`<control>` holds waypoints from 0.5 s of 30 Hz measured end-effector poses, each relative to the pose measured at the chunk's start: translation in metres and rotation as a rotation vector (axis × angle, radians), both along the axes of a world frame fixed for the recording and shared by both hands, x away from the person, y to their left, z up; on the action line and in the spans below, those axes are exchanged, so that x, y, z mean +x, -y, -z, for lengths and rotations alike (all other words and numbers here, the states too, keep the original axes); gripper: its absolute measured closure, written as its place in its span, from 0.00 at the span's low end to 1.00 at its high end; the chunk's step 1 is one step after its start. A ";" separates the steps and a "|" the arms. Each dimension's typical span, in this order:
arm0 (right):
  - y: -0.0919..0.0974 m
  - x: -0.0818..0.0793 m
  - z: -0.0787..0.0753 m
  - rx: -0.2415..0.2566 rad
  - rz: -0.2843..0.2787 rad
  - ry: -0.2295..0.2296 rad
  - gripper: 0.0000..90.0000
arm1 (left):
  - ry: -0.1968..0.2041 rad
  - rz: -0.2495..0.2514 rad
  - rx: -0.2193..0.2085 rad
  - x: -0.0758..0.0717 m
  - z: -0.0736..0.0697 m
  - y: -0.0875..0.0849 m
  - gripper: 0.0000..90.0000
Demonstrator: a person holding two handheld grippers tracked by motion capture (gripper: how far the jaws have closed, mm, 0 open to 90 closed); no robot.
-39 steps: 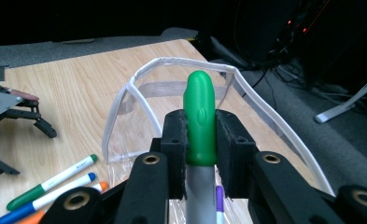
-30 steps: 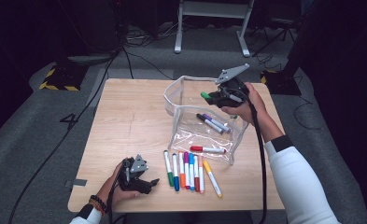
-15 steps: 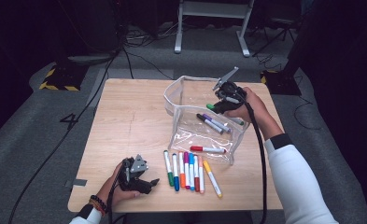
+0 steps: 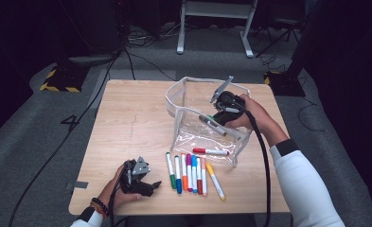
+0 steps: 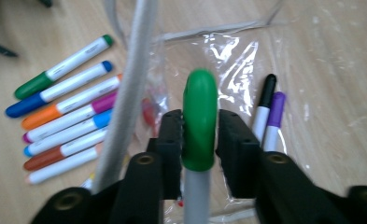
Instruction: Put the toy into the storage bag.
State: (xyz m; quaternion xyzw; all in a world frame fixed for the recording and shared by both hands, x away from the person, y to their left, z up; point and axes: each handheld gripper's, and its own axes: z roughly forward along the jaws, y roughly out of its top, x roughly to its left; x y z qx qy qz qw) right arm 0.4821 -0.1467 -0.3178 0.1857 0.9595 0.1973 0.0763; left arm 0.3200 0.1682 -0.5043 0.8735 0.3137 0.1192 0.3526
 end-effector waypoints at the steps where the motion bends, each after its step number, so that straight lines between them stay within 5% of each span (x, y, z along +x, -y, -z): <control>1: 0.002 0.000 -0.001 0.012 0.007 0.010 0.71 | 0.000 0.000 0.000 0.000 0.000 0.000 0.17; 15: 0.058 -0.030 -0.037 0.263 0.147 0.225 0.44 | -0.001 0.000 0.000 0.000 0.000 0.000 0.17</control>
